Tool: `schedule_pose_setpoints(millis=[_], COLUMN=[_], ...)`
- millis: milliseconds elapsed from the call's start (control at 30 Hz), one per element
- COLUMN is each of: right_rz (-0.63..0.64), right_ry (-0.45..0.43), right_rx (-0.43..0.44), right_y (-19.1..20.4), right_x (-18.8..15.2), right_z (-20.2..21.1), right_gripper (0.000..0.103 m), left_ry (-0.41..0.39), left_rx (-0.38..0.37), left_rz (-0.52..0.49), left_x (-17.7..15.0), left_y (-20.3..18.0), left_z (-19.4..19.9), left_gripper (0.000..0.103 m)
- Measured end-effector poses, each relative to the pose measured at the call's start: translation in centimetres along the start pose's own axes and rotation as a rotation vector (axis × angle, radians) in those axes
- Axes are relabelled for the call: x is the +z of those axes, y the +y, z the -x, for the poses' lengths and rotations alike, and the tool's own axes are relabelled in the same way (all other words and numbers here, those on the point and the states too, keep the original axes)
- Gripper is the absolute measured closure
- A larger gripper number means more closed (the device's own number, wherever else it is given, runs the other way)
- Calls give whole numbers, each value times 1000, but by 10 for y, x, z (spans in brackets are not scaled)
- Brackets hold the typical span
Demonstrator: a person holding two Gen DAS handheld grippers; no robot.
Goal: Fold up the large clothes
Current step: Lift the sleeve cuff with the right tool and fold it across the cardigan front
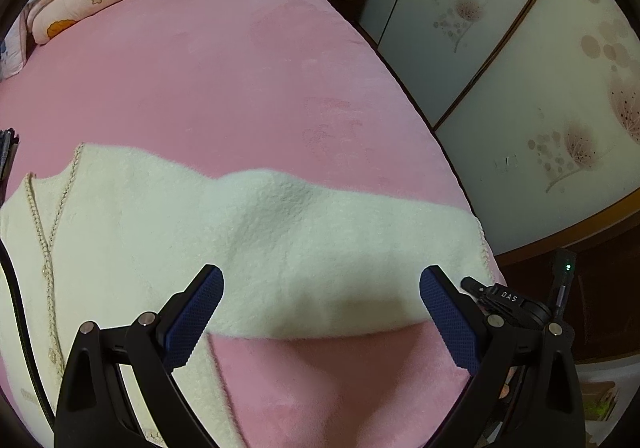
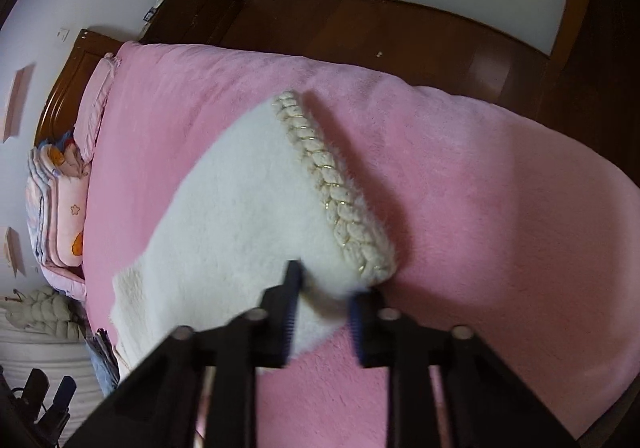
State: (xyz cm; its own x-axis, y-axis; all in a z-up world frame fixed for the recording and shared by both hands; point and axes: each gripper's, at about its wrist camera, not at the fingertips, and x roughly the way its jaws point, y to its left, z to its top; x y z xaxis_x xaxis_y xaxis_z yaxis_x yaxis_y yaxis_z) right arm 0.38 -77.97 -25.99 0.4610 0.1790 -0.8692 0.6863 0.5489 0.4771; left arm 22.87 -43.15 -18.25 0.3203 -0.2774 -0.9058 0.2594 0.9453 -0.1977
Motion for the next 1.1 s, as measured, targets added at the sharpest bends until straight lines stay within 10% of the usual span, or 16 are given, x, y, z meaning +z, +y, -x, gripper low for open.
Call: schedule_pose_setpoints(millis=[600,1100], right_rz=[680,882], right_ry=[-132,13], right_rx=[199,141], right_y=[221,344], right_x=[-71,-255], right_z=[105,-42], right_gripper=[95,95], left_ry=[-112,-135], left_rx=[75,43], left_rz=[126,331], left_x=[-8,-45], left_y=[112,315], left_z=[102,106], left_gripper=[5,5])
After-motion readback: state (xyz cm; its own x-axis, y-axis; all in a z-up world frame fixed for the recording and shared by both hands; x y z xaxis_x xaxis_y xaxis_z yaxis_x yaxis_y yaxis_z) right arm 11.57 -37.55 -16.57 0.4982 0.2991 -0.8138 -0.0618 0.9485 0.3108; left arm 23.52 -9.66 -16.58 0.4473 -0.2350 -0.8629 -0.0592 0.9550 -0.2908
